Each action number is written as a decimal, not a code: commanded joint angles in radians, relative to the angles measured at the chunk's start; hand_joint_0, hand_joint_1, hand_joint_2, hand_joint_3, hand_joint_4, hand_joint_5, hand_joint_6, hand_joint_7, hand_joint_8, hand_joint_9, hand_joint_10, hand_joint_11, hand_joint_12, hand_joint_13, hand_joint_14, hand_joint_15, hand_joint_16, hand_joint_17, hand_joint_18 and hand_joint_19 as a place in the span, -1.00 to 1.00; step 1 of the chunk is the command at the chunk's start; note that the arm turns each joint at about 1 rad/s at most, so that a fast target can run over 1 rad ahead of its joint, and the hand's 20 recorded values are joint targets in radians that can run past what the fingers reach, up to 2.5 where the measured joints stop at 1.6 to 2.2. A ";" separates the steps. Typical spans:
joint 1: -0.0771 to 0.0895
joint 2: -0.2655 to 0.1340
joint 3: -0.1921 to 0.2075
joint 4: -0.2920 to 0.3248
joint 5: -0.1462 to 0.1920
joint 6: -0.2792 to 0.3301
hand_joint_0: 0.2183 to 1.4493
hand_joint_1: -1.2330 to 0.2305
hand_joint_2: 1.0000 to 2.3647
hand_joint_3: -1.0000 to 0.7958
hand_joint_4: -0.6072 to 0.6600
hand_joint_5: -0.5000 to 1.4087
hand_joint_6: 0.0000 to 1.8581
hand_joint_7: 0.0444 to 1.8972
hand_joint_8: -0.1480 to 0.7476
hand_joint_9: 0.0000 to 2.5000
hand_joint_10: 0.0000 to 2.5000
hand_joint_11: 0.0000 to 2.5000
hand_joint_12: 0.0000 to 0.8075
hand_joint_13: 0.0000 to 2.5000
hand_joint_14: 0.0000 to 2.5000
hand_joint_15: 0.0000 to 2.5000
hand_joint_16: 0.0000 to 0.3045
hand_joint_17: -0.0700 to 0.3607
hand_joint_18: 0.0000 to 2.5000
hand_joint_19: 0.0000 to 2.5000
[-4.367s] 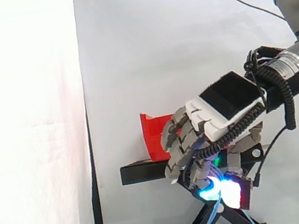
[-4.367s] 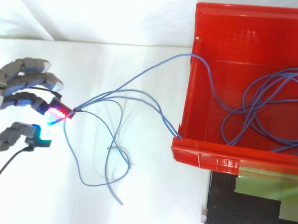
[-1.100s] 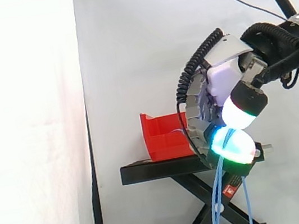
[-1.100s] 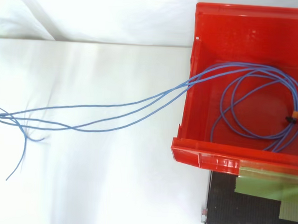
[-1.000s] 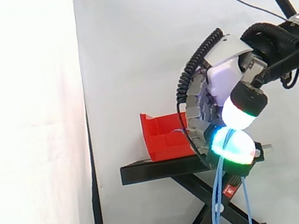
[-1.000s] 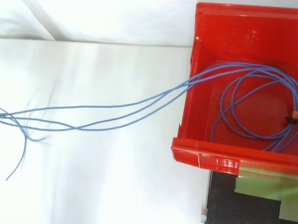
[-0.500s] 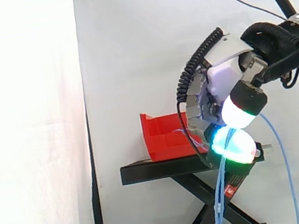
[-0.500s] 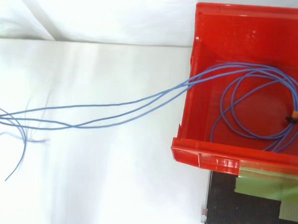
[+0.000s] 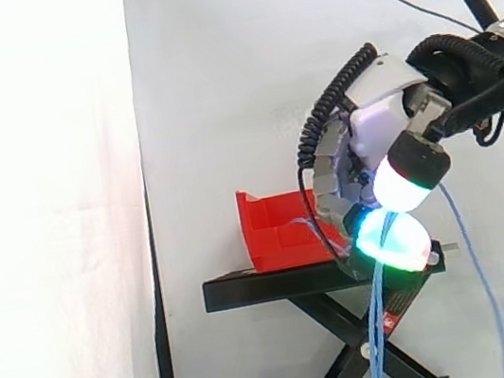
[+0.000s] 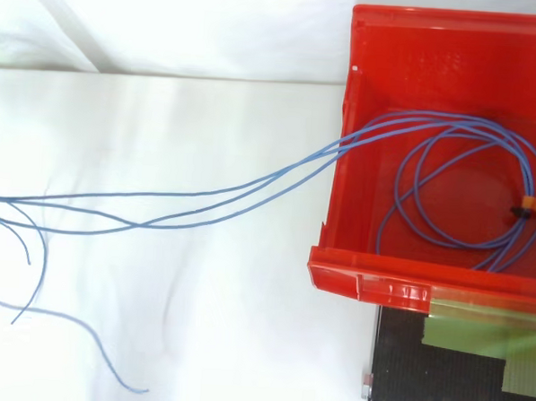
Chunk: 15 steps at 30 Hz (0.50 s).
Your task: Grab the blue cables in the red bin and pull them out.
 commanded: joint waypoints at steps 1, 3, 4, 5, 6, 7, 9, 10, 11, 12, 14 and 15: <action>0.001 0.005 0.000 0.000 0.003 -0.001 0.01 -0.43 -1.00 -1.00 0.14 0.43 -0.54 -0.18 -0.05 -0.42 0.73 -0.07 -0.23 -0.25 0.51 -0.07 -0.76 -0.29 -0.29 -0.02; 0.001 0.011 0.000 0.000 0.002 -0.003 0.00 -0.43 -1.00 -1.00 0.14 0.42 -0.55 -0.18 -0.07 -0.43 0.73 -0.06 -0.22 -0.25 0.51 -0.08 -0.76 -0.29 -0.29 -0.02; 0.001 0.011 0.000 0.000 0.003 -0.003 -0.01 -0.42 -1.00 -1.00 0.14 0.42 -0.55 -0.19 -0.05 -0.43 0.73 -0.06 -0.23 -0.25 0.51 -0.08 -0.76 -0.29 -0.29 -0.03; 0.001 0.013 0.000 0.000 0.002 -0.004 -0.02 -0.42 -1.00 -1.00 0.15 0.42 -0.54 -0.19 -0.06 -0.43 0.73 -0.06 -0.23 -0.25 0.50 -0.08 -0.75 -0.29 -0.29 -0.03; 0.003 0.013 0.000 0.000 0.002 -0.006 -0.03 -0.42 -1.00 -1.00 0.16 0.42 -0.55 -0.19 -0.05 -0.43 0.73 -0.08 -0.23 -0.25 0.50 -0.08 -0.75 -0.28 -0.29 -0.03; 0.001 0.013 0.000 0.000 0.002 -0.008 -0.05 -0.41 -1.00 -1.00 0.16 0.42 -0.56 -0.19 -0.06 -0.43 0.74 -0.08 -0.21 -0.25 0.50 -0.08 -0.75 -0.28 -0.30 -0.03; 0.001 0.013 0.000 0.000 0.002 -0.008 -0.06 -0.41 -1.00 -1.00 0.17 0.42 -0.57 -0.18 -0.05 -0.42 0.74 -0.08 -0.21 -0.25 0.49 -0.08 -0.75 -0.27 -0.29 -0.04; 0.001 0.013 0.000 0.000 0.002 -0.008 -0.06 -0.41 -1.00 -1.00 0.16 0.42 -0.57 -0.19 -0.05 -0.43 0.74 -0.07 -0.22 -0.25 0.49 -0.09 -0.75 -0.27 -0.30 -0.04; 0.001 0.013 0.000 0.000 0.003 -0.008 -0.06 -0.42 -1.00 -1.00 0.18 0.42 -0.58 -0.18 -0.05 -0.43 0.74 -0.07 -0.22 -0.25 0.49 -0.07 -0.75 -0.27 -0.30 -0.04; 0.003 0.013 0.000 0.000 0.003 -0.008 -0.07 -0.43 -1.00 -1.00 0.19 0.42 -0.58 -0.18 -0.04 -0.43 0.74 -0.07 -0.21 -0.25 0.49 -0.09 -0.75 -0.27 -0.30 -0.04; 0.003 0.013 0.002 0.000 0.003 -0.008 -0.08 -0.45 -1.00 -1.00 0.19 0.42 -0.58 -0.19 -0.04 -0.43 0.75 -0.09 -0.21 -0.25 0.48 -0.07 -0.74 -0.27 -0.30 -0.04; 0.003 0.013 0.000 0.000 0.002 -0.008 -0.07 -0.47 -1.00 -1.00 0.19 0.42 -0.55 -0.20 -0.04 -0.43 0.76 -0.09 -0.21 -0.25 0.48 -0.09 -0.75 -0.27 -0.30 -0.04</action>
